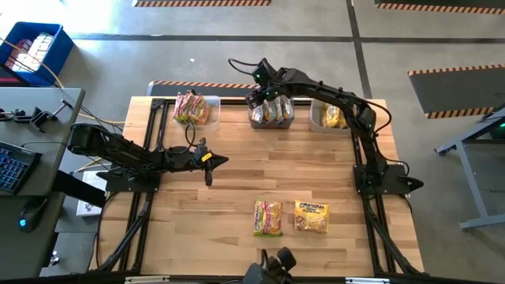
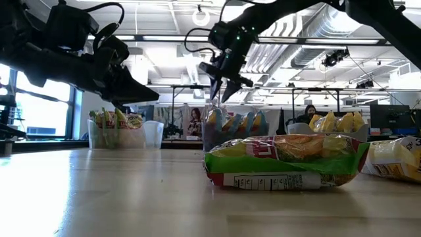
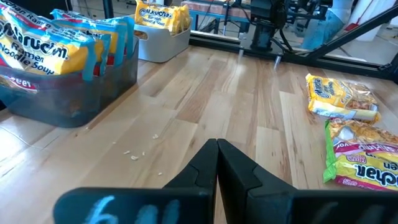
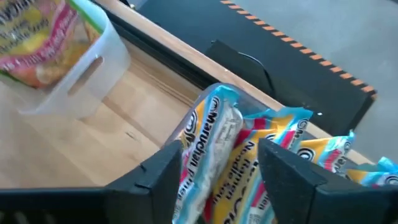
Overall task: Sort Maruchan noodles
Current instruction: Put the blue noodle pack into the black bin, then put the green noodle pack into the transparent bin
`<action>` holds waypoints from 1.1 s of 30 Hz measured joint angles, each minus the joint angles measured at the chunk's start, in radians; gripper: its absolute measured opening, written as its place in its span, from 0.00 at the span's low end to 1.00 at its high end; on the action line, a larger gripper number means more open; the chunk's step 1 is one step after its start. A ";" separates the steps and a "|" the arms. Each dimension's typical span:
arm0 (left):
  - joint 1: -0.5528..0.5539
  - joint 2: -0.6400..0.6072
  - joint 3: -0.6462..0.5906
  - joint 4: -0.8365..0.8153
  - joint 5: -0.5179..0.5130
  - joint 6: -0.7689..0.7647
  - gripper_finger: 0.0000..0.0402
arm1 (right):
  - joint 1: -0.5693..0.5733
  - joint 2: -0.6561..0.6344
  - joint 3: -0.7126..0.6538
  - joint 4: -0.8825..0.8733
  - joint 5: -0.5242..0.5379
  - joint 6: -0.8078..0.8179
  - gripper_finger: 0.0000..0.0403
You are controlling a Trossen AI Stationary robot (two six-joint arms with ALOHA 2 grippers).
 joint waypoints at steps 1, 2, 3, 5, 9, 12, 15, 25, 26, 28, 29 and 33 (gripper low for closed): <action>0.000 0.000 0.000 0.000 0.000 0.000 0.00 | 0.002 0.000 0.003 -0.007 0.008 -0.013 0.47; 0.000 0.000 0.000 0.000 0.000 0.000 0.00 | 0.005 0.000 0.003 -0.012 0.015 -0.026 0.44; 0.000 0.000 0.000 0.000 0.000 0.000 0.00 | 0.006 0.001 0.003 -0.018 0.022 -0.036 0.41; 0.000 0.000 0.000 0.000 0.000 0.000 0.00 | 0.009 0.009 0.004 -0.021 0.035 -0.051 0.32; 0.000 0.000 0.000 -0.001 0.000 0.000 0.00 | 0.013 0.047 0.004 -0.014 0.035 -0.075 0.09; 0.000 0.000 0.000 -0.001 0.000 0.000 0.00 | 0.013 0.073 0.004 0.004 0.036 -0.098 0.02; 0.000 0.000 0.000 -0.001 0.000 0.000 0.00 | 0.013 0.109 0.004 0.021 0.038 -0.098 0.06; 0.000 0.000 0.000 -0.004 0.000 0.008 0.00 | 0.013 0.132 0.020 0.080 0.044 -0.113 0.07; 0.000 0.000 0.000 -0.005 0.000 0.008 0.00 | 0.013 0.132 0.031 0.064 0.044 -0.124 0.07; 0.000 0.000 0.000 -0.006 0.000 0.008 0.00 | 0.013 0.132 0.058 0.032 0.044 -0.157 0.07; 0.000 0.000 0.000 -0.006 0.000 0.008 0.00 | 0.014 0.132 0.076 0.000 0.044 -0.174 0.07; 0.000 0.000 0.000 -0.006 0.000 0.008 0.00 | 0.017 0.132 0.151 -0.094 0.070 -0.253 0.07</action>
